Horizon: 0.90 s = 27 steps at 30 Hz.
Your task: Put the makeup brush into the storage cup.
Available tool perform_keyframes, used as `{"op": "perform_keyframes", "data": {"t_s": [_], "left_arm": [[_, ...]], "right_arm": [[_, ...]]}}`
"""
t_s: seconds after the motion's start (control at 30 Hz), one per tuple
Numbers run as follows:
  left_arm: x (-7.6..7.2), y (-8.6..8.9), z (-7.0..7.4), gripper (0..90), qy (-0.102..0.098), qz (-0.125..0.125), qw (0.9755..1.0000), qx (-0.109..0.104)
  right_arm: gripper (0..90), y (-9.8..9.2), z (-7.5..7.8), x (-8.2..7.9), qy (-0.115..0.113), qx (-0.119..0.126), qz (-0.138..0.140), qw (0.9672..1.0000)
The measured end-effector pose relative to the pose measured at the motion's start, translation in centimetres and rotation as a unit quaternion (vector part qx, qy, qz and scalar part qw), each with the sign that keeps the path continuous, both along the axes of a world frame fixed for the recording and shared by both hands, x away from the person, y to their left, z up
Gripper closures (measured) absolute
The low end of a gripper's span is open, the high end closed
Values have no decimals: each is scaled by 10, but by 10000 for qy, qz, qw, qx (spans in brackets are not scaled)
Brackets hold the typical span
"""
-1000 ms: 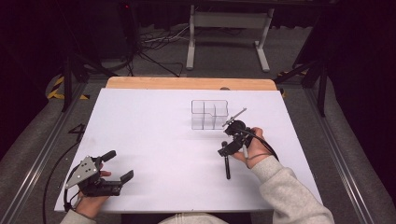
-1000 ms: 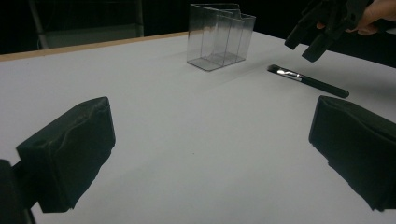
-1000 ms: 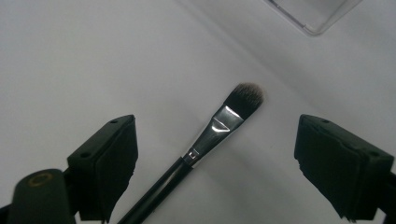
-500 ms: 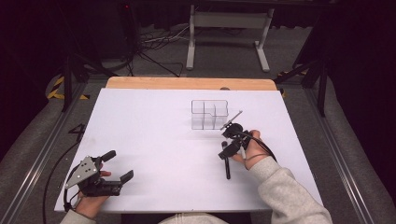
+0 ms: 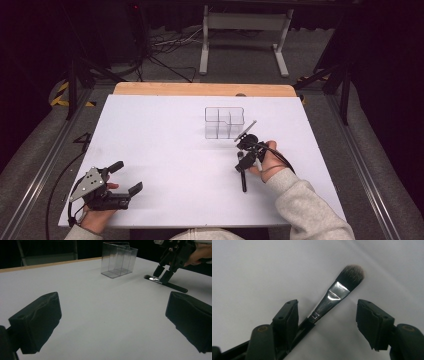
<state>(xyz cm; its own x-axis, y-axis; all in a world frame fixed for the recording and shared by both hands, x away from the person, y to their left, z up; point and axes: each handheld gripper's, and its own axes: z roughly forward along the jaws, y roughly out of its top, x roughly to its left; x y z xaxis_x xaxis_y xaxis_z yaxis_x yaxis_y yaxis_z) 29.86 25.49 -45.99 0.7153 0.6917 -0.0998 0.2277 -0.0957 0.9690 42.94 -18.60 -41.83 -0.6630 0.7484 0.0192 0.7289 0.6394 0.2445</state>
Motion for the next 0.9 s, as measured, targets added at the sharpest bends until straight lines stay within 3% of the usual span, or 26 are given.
{"op": "perform_keyframes", "data": {"t_s": [0.37, 0.73, 0.9], "left_arm": [[0, 0, 0, 8, 11, 7, 10000, -6], [0, 0, 0, 8, 15, 19, 10000, -21], [0, 0, 0, 7, 14, 13, 10000, -9]], "right_arm": [[467, 2, -2, 0, 93, -157, -7, 9998], [754, 3, 0, 0, 126, -366, 29, 9992], [778, 5, 0, -1, 131, -456, 90, 9988]]}}
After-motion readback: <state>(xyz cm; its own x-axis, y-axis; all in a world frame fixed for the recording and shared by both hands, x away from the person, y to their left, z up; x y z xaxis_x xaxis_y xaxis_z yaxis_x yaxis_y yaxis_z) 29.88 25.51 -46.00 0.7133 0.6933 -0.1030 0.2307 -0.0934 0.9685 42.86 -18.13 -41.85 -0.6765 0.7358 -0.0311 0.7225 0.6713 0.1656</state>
